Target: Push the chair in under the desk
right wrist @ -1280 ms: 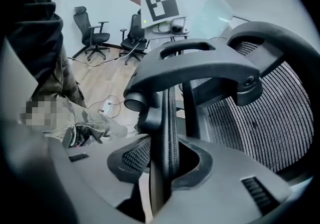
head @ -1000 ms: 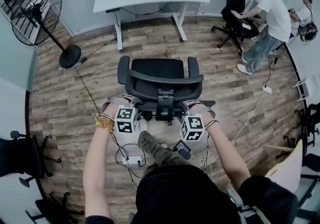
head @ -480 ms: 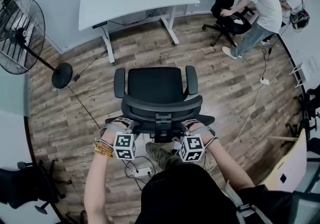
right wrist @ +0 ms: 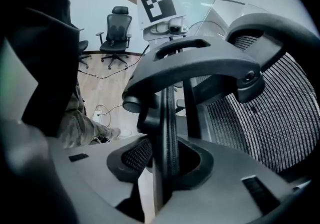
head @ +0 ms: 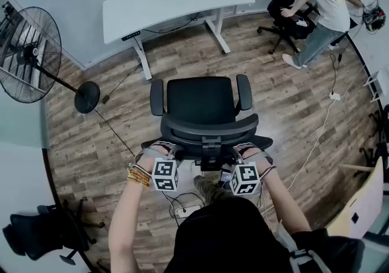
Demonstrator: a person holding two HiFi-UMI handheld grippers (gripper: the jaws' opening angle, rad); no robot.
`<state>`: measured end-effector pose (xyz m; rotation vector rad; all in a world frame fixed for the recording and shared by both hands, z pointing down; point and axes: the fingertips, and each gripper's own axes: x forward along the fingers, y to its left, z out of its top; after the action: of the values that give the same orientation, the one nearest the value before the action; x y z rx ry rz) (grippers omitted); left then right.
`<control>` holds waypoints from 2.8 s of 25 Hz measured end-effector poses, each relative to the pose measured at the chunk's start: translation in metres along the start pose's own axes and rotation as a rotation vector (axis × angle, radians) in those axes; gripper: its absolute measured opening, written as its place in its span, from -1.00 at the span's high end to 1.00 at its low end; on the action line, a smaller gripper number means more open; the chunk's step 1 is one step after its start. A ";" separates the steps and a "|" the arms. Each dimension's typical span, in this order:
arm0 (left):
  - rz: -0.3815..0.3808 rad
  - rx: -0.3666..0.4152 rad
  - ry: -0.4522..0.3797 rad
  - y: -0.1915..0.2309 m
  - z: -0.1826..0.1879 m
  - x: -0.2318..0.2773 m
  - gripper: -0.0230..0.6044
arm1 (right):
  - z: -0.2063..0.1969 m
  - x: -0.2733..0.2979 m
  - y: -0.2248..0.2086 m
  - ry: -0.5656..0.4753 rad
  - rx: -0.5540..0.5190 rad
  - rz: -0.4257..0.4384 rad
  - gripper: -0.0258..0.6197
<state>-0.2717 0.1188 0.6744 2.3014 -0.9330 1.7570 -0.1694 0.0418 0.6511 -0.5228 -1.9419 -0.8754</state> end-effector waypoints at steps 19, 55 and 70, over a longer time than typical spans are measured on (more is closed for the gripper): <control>-0.016 0.053 -0.009 0.063 -0.050 0.005 0.57 | 0.019 0.038 -0.061 0.016 0.038 -0.047 0.57; -0.008 0.118 -0.029 0.203 -0.127 0.018 0.58 | 0.037 0.102 -0.202 0.037 0.090 -0.054 0.59; -0.022 0.146 -0.035 0.268 -0.158 0.026 0.58 | 0.040 0.129 -0.266 0.045 0.125 -0.060 0.59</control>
<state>-0.5399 -0.0407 0.6757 2.4277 -0.8065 1.8397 -0.4306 -0.1018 0.6528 -0.3695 -1.9651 -0.7903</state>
